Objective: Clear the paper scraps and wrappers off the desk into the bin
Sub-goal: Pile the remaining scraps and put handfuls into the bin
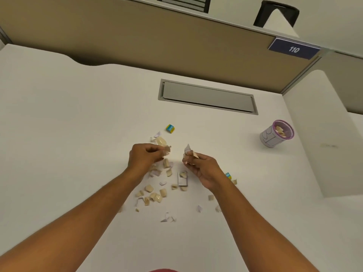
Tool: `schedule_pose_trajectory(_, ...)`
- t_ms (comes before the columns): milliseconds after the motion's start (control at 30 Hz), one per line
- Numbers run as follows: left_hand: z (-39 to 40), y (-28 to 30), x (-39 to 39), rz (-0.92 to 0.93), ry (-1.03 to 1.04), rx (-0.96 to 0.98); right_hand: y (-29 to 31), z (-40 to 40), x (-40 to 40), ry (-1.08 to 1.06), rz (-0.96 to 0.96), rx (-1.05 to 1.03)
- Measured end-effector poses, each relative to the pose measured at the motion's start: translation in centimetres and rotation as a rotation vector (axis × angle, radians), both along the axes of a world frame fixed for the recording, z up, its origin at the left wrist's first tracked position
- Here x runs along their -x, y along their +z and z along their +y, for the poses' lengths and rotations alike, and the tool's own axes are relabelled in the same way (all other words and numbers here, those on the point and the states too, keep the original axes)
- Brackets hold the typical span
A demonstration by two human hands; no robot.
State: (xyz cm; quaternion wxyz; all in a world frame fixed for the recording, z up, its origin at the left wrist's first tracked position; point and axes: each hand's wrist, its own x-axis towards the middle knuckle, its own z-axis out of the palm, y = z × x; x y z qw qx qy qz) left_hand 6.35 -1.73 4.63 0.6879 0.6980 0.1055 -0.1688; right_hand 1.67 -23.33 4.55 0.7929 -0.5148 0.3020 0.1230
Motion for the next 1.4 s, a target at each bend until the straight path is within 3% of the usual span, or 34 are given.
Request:
schedule_pose_trajectory(167,-5.4,0.9,0.1,0.169,0.054,0.290,1.8,-5.8,1.5,-0.061,-0.018,-0.182)
schedule_pose_trajectory(300,-10.4,0.7,0.2,0.175,0.019,0.327,4.1,-12.3,2.3,-0.160,-0.051,-0.196)
schedule_pose_trajectory(400,-13.6,0.3,0.6,0.176,-0.001,0.309,6.1,-18.3,2.1,-0.216,-0.119,-0.087)
schedule_pose_trajectory(533,-16.8,-0.5,1.4,0.206,0.012,0.282,8.5,-25.9,0.7,-0.220,-0.124,0.307)
schedule_pose_trajectory(633,-18.3,-0.8,2.0,0.222,0.016,0.283,9.0,-30.6,-1.7,-0.156,-0.041,0.837)
schedule_pose_trajectory(733,-19.1,-1.2,2.5,0.230,0.045,0.254,8.4,-33.1,-4.4,0.056,-0.003,1.383)
schedule_pose_trajectory(900,-19.3,-1.3,3.5,0.212,0.099,0.246,7.0,-34.4,-7.0,0.471,0.019,1.730)
schedule_pose_trajectory(1067,-19.2,-0.9,3.7,0.187,0.136,0.228,7.6,-34.8,-7.9,0.665,0.018,1.713)
schedule_pose_trajectory(1300,-19.9,-0.5,3.8,0.188,0.149,0.174,9.2,-35.9,-8.1,0.558,-0.027,1.671)
schedule_pose_trajectory(1400,-20.3,-0.2,3.9,0.191,0.153,0.159,8.1,-35.0,-8.5,0.657,0.040,1.653)
